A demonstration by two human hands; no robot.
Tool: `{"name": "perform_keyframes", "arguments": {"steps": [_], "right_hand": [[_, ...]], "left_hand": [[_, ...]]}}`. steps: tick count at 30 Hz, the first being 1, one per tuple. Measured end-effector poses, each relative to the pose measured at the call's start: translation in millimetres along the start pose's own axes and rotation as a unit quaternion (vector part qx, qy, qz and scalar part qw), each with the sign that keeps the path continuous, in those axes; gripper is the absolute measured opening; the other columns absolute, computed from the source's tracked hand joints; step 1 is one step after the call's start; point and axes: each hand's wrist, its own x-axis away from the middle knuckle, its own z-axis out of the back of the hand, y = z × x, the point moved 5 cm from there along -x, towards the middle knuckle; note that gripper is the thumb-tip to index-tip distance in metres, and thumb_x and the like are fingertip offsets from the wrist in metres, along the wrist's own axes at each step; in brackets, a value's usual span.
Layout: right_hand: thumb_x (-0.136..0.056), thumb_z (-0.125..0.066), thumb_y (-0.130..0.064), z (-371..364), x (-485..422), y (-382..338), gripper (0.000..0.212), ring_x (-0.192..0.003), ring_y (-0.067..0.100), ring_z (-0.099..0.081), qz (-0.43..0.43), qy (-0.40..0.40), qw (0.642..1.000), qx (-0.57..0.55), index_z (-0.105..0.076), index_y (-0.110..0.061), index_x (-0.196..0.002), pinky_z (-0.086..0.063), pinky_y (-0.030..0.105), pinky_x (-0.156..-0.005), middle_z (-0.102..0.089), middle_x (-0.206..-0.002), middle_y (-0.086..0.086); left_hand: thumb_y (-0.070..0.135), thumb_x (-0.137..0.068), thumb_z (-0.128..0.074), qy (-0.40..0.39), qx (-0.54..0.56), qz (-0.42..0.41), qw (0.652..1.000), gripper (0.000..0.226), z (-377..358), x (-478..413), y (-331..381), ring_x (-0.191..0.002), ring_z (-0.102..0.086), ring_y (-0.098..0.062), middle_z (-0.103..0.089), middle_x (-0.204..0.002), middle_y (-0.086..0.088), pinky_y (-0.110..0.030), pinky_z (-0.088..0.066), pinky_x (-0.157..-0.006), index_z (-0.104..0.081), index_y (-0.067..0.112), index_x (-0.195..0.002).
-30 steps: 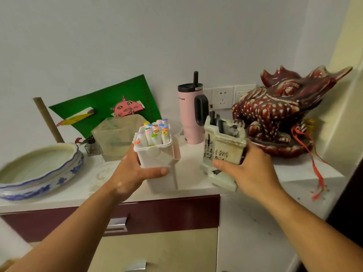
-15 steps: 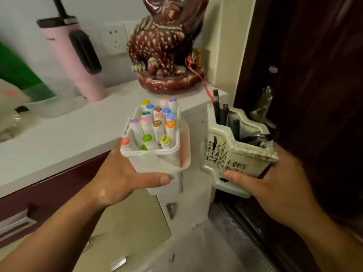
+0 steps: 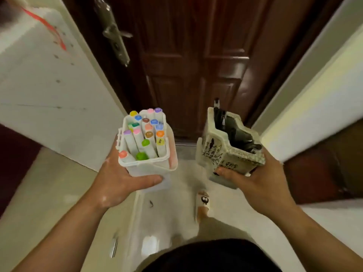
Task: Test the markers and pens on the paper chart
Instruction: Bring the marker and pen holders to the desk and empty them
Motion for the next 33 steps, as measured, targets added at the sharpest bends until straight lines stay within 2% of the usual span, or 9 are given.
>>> {"name": "perform_keyframes", "arguments": {"steps": [4, 9, 13, 16, 23, 25, 28, 30, 33], "right_hand": [[-0.065, -0.095, -0.032, 55.5, 92.2, 38.1, 0.069, -0.098, -0.011, -0.067, -0.082, 0.083, 0.993, 0.010, -0.061, -0.041, -0.124, -0.050, 0.005, -0.076, -0.070, -0.107, -0.034], [-0.068, -0.093, -0.030, 134.8, 199.3, 76.1, 0.069, -0.098, -0.014, -0.064, -0.157, 0.198, 0.967, 0.027, -0.060, -0.034, -0.129, -0.047, 0.002, -0.074, -0.067, -0.109, -0.037], [-0.069, -0.090, -0.037, 212.1, 281.1, 107.8, 0.063, -0.098, -0.018, -0.060, -0.197, 0.284, 0.938, 0.030, -0.058, -0.041, -0.123, -0.045, 0.000, -0.071, -0.063, -0.105, -0.044], [-0.069, -0.089, -0.041, 275.7, 339.6, 136.9, 0.064, -0.096, -0.020, -0.059, -0.225, 0.333, 0.915, 0.032, -0.058, -0.042, -0.125, -0.045, -0.001, -0.069, -0.066, -0.101, -0.038], [-0.070, -0.089, -0.041, 423.0, 453.9, 190.3, 0.071, -0.102, -0.007, -0.063, -0.270, 0.397, 0.876, 0.043, -0.055, -0.035, -0.133, -0.051, 0.013, -0.076, -0.067, -0.110, -0.030], [-0.070, -0.089, -0.042, 456.6, 479.1, 202.9, 0.070, -0.101, -0.010, -0.063, -0.280, 0.424, 0.860, 0.041, -0.054, -0.041, -0.131, -0.051, 0.009, -0.073, -0.066, -0.106, -0.036], [-0.069, -0.090, -0.041, 501.3, 505.8, 226.9, 0.072, -0.101, -0.015, -0.061, -0.290, 0.461, 0.838, 0.031, -0.054, -0.042, -0.132, -0.050, 0.003, -0.071, -0.063, -0.109, -0.041], [-0.068, -0.090, -0.041, 530.1, 517.8, 244.6, 0.073, -0.101, -0.016, -0.061, -0.294, 0.487, 0.822, 0.029, -0.055, -0.041, -0.132, -0.048, 0.001, -0.071, -0.063, -0.110, -0.042], [-0.065, -0.083, -0.056, 580.6, 523.0, 271.3, 0.072, -0.101, -0.020, -0.059, -0.304, 0.515, 0.800, 0.036, -0.055, -0.043, -0.129, -0.045, -0.001, -0.072, -0.060, -0.108, -0.047]], "left_hand": [[0.051, -0.050, -0.094, -0.108, 0.023, 0.009, 0.994, 0.088, -76.6, 19.7, 1.2, -0.109, -0.067, -0.013, -0.070, -0.118, 0.007, -0.017, -0.055, -0.077, -0.058, 0.028, -0.127], [0.058, -0.046, -0.092, -0.224, -0.012, 0.014, 0.974, 0.084, -193.4, 41.6, 15.3, -0.108, -0.068, -0.009, -0.071, -0.115, 0.013, -0.023, -0.058, -0.077, -0.060, 0.042, -0.122], [0.045, -0.050, -0.095, -0.315, -0.016, 0.004, 0.949, 0.090, -308.7, 58.7, 37.5, -0.111, -0.067, -0.010, -0.070, -0.118, 0.011, -0.020, -0.057, -0.079, -0.057, 0.031, -0.130], [0.046, -0.052, -0.096, -0.358, -0.007, -0.001, 0.934, 0.088, -404.2, 79.6, 60.7, -0.110, -0.067, -0.008, -0.070, -0.118, 0.012, -0.016, -0.055, -0.077, -0.058, 0.031, -0.129], [0.044, -0.052, -0.097, -0.430, 0.009, -0.030, 0.902, 0.091, -620.8, 132.2, 132.4, -0.114, -0.066, -0.013, -0.068, -0.122, 0.008, -0.025, -0.058, -0.083, -0.055, 0.032, -0.131], [0.039, -0.053, -0.097, -0.452, 0.009, -0.043, 0.891, 0.090, -670.8, 139.8, 150.7, -0.115, -0.065, -0.013, -0.067, -0.123, 0.009, -0.024, -0.057, -0.084, -0.053, 0.033, -0.132], [0.036, -0.056, -0.096, -0.493, -0.005, -0.051, 0.868, 0.097, -742.7, 141.7, 169.2, -0.120, -0.062, -0.017, -0.064, -0.128, 0.006, -0.032, -0.058, -0.089, -0.047, 0.028, -0.138], [0.040, -0.055, -0.095, -0.523, -0.008, -0.054, 0.850, 0.101, -791.6, 140.7, 178.7, -0.119, -0.062, -0.015, -0.064, -0.127, 0.008, -0.028, -0.058, -0.087, -0.044, 0.023, -0.141], [0.043, -0.055, -0.095, -0.549, -0.009, -0.050, 0.834, 0.102, -866.9, 131.3, 191.2, -0.117, -0.063, -0.011, -0.066, -0.124, 0.012, -0.022, -0.057, -0.084, -0.045, 0.022, -0.141]]}}
